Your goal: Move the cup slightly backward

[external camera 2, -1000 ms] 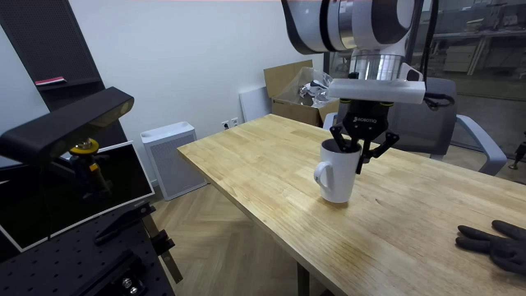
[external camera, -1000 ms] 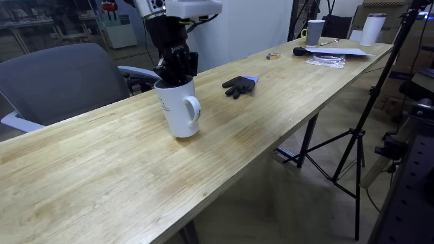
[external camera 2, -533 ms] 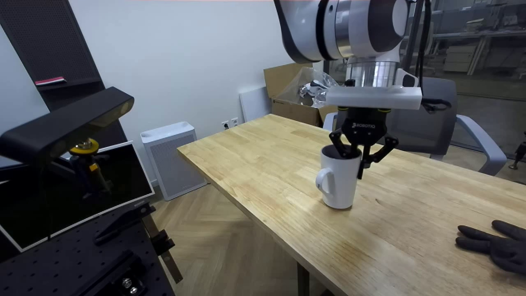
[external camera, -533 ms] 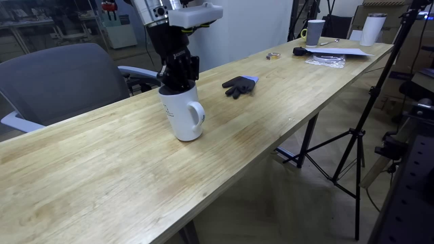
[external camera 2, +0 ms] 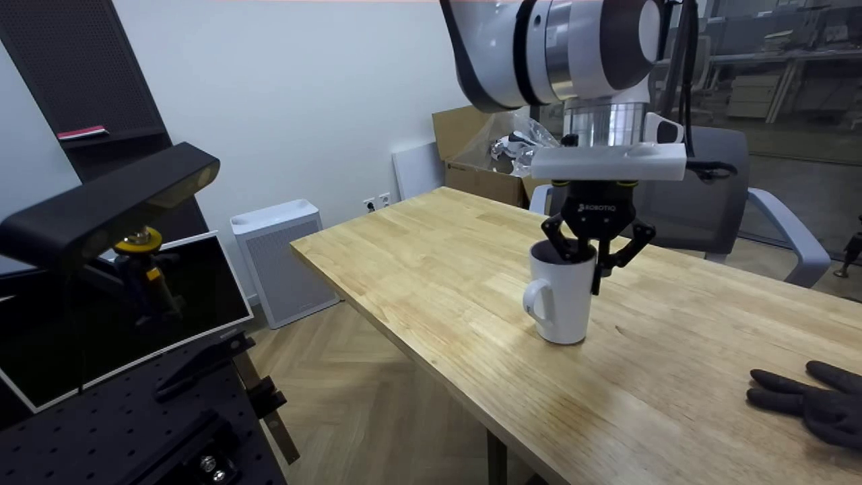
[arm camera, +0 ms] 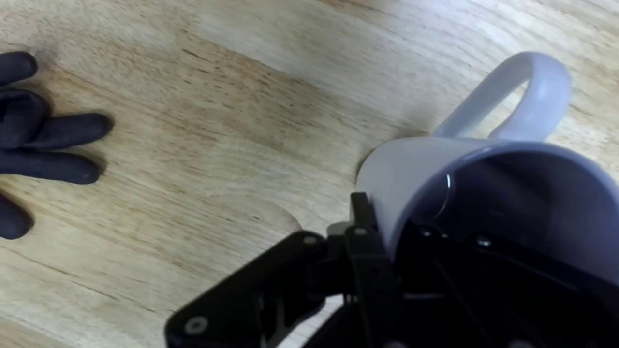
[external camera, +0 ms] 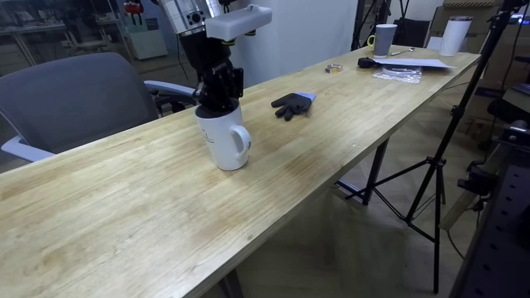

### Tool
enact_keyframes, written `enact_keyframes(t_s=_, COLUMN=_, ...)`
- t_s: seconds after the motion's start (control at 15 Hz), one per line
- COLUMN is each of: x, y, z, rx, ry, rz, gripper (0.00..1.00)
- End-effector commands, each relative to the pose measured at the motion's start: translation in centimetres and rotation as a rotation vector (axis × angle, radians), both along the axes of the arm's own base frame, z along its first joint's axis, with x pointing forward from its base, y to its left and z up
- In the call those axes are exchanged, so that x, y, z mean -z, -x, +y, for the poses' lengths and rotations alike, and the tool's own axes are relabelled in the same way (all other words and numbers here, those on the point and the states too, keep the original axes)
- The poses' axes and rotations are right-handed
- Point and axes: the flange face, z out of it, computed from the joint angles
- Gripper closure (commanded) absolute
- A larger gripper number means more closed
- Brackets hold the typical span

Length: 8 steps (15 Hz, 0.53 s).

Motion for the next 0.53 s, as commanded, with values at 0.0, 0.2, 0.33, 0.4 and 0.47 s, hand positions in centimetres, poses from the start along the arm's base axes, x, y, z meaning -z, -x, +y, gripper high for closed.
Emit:
enact_keyframes(t_s=0.0, x=-0.63, y=0.08, z=-0.06, rx=0.031, ry=0.023, rz=-0.013, gripper=0.6)
enact_keyframes(t_s=0.2, x=-0.79, y=-0.13, z=-0.37, rx=0.038, ry=0.017, rz=-0.008, gripper=0.4)
enact_keyframes(t_s=0.33, x=-0.86, y=-0.22, z=-0.51, rx=0.043, ry=0.015, rz=-0.007, gripper=0.26)
enact_keyframes(t_s=0.4, x=-0.9, y=-0.28, z=-0.57, rx=0.044, ry=0.018, rz=-0.007, gripper=0.19)
enact_keyframes(t_s=0.47, x=-1.04, y=-0.4, z=-0.56, rx=0.043, ry=0.022, rz=-0.008, gripper=0.12)
